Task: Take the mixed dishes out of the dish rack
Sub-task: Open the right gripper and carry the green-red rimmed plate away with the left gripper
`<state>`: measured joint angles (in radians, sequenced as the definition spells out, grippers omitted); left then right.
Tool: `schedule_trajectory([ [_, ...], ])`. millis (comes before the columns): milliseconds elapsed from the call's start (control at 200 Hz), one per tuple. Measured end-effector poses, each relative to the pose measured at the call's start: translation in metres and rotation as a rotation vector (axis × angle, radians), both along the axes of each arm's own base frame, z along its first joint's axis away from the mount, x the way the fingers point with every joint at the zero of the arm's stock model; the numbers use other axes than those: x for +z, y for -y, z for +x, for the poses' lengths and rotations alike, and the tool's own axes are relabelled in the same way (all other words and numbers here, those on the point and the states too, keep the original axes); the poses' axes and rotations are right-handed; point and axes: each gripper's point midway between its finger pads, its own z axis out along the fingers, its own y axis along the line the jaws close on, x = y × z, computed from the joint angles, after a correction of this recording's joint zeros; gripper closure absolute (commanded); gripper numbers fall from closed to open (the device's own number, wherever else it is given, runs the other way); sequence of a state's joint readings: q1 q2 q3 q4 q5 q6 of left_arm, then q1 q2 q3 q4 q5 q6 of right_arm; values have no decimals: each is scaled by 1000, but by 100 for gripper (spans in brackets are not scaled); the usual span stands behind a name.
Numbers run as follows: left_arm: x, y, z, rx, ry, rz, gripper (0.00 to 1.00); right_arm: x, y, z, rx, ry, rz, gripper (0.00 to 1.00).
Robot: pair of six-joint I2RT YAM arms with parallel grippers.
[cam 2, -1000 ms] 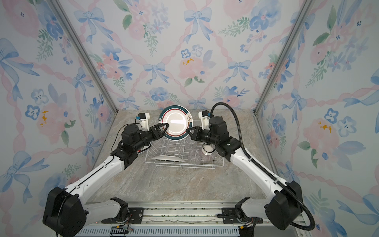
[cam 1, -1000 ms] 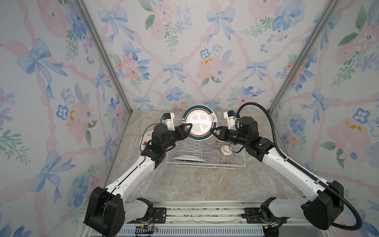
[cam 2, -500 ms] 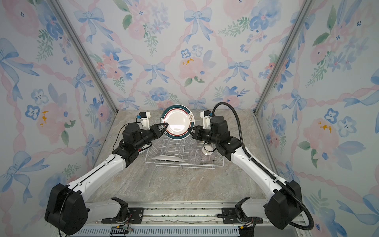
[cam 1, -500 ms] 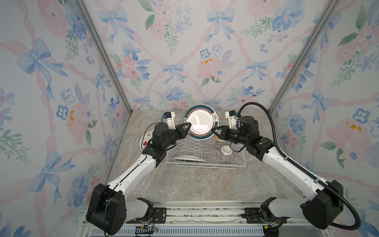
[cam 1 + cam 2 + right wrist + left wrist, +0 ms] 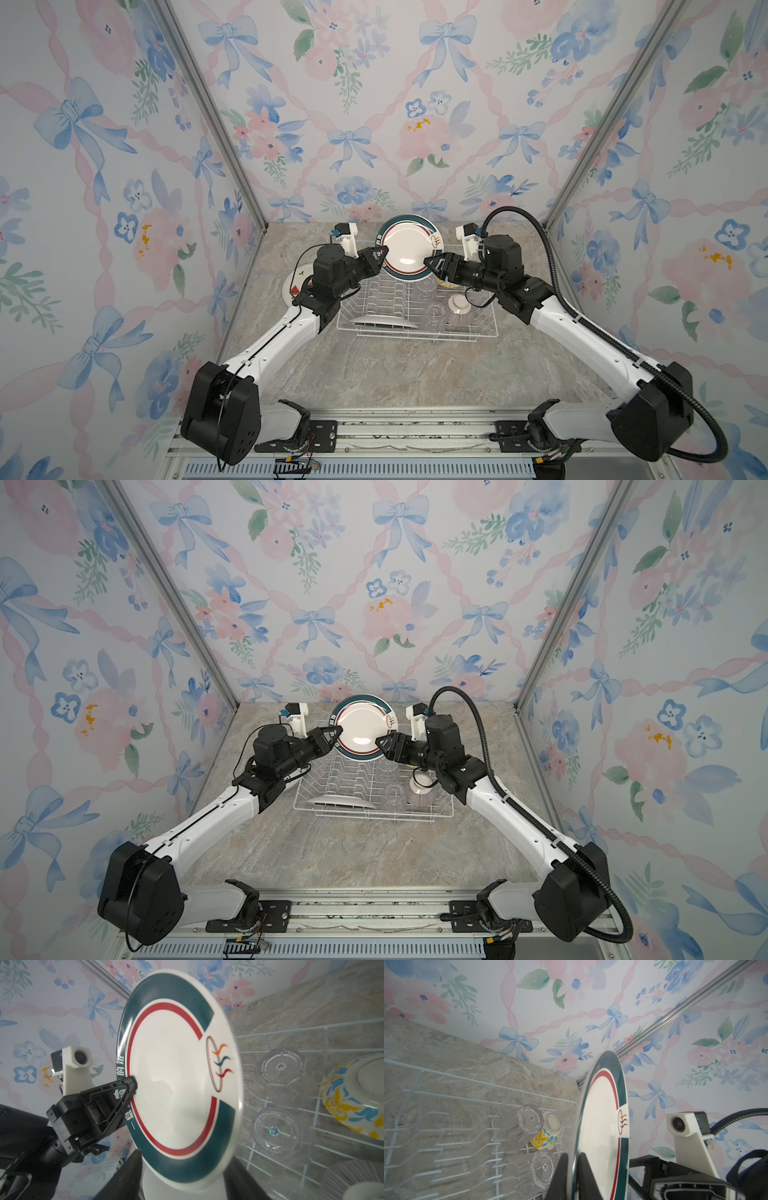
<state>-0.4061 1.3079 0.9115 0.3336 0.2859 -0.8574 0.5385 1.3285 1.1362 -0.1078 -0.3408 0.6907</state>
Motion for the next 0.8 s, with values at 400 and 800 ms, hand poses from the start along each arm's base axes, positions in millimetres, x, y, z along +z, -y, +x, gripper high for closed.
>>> schedule_trajectory([
  [400, -22, -32, 13, 109, -72, 63, 100, -6, 1, 0, 7, 29, -29, 3],
  [800, 4, -170, 22, 481, -48, 100, 100, -12, 22, -14, -11, 83, -132, 3],
])
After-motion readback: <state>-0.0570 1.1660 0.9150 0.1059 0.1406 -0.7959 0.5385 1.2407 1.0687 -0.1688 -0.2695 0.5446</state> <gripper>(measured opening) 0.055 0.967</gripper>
